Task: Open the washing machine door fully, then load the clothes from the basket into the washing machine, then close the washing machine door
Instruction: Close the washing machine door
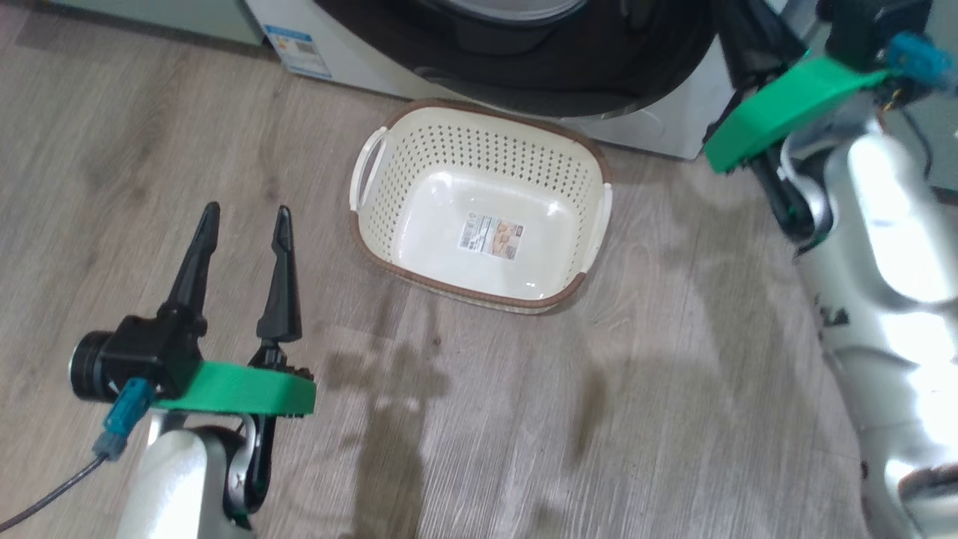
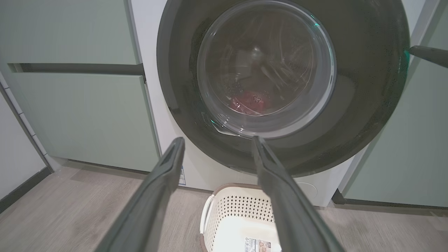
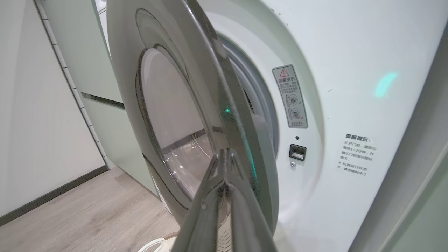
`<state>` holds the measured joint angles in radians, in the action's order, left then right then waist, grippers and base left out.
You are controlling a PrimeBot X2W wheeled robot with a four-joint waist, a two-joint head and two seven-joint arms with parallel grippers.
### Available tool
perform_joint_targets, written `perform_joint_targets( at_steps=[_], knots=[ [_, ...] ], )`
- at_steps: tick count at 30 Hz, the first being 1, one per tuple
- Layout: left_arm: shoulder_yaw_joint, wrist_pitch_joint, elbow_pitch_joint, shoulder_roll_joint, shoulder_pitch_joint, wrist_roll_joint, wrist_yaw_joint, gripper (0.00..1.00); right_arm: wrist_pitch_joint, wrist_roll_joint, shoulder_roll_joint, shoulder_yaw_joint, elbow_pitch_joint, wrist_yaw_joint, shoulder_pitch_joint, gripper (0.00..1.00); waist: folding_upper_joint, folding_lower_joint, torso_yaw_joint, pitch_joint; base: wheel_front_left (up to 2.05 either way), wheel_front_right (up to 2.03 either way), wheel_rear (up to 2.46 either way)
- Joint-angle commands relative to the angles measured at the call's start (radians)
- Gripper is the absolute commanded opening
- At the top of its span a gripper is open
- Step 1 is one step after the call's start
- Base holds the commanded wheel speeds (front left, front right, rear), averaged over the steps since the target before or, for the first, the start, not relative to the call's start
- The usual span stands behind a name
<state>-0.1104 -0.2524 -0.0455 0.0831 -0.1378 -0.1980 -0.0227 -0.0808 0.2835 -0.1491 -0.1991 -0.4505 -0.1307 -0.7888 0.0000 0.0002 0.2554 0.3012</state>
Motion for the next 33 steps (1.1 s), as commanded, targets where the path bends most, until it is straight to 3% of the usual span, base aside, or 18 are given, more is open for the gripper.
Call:
perform_joint_targets(
  at_steps=[1, 22, 33],
  knots=[
    [0.044, -0.009, -0.031, 0.003, -0.039, 0.012, 0.006, 1.00, -0.015, 0.012, 0.001, -0.021, 0.001, 0.000, -0.054, 0.00, 0.0000, -0.0002, 0.014, 0.017, 0.00, 0.00, 0.00],
    [0.059, -0.009, -0.026, -0.031, -0.094, 0.021, 0.050, 1.00, -0.083, 0.078, -0.066, -0.064, -0.325, 0.000, -0.389, 0.00, 0.0000, -0.0002, 0.073, 0.091, 0.00, 0.00, 0.00],
    [0.027, -0.009, -0.028, -0.033, -0.116, -0.007, 0.034, 1.00, -0.105, 0.056, -0.094, -0.040, -0.477, 0.000, -0.528, 0.00, 0.0000, -0.0002, 0.103, 0.121, 0.00, 0.00, 0.00]
  ],
)
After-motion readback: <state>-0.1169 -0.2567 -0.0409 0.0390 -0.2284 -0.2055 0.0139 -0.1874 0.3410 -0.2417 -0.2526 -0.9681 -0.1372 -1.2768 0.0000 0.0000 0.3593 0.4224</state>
